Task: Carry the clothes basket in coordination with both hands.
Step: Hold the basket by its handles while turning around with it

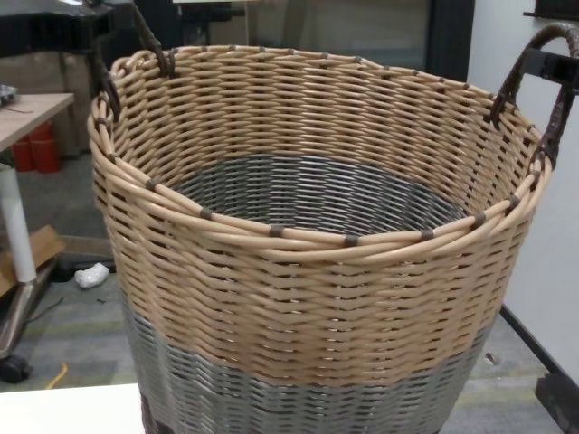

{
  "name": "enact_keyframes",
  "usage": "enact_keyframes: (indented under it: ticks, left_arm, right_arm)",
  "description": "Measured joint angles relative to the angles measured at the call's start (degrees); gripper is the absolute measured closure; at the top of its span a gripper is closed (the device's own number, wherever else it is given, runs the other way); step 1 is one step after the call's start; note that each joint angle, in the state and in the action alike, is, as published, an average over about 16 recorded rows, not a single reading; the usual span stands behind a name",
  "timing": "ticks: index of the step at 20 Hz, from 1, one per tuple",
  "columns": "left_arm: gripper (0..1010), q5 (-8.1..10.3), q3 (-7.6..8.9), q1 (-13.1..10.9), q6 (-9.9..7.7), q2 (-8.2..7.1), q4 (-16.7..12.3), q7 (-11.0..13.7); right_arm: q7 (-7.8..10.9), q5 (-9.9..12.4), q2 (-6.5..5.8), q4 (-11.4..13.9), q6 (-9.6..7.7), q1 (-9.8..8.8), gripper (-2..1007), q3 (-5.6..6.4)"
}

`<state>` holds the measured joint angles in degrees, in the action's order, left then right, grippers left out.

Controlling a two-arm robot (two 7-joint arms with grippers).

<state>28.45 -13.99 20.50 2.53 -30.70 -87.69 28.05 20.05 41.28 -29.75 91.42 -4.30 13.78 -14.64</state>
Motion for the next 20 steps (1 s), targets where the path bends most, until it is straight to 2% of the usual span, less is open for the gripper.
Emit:
enact_keyframes:
  ticks: [20]
  left_arm:
    - [1009,0.01,0.00,0.0,0.00,0.00,0.0,0.0]
  right_arm:
    - [0.00,0.0,0.00,0.0,0.00,0.00,1001,0.00]
